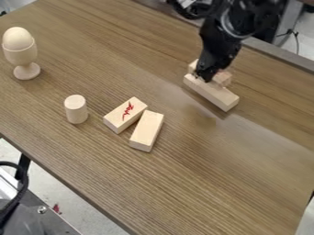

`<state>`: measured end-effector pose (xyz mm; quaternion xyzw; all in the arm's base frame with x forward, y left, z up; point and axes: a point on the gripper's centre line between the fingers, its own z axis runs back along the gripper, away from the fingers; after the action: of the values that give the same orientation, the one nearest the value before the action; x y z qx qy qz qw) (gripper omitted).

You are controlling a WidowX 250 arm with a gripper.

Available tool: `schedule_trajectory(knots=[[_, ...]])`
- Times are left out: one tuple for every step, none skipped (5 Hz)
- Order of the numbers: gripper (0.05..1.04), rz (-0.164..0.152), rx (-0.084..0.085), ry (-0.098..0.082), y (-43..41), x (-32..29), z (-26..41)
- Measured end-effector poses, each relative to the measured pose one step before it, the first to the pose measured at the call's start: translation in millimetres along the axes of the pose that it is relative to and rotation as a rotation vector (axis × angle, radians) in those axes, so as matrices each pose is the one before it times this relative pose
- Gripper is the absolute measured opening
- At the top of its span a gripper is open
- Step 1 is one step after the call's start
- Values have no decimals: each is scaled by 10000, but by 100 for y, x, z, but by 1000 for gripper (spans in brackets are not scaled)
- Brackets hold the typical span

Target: Move the block to the top right wood block

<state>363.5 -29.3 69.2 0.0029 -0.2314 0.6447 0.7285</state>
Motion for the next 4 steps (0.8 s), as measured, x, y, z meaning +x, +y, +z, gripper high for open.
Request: schedule_trajectory(knots=[[482,371,148,-268,-112,-414,-391],[482,2,-12,-179,-148,-705,-54],[482,87,54,-219,20,166,-235],[531,-96,20,-86,-120,-55,-328]])
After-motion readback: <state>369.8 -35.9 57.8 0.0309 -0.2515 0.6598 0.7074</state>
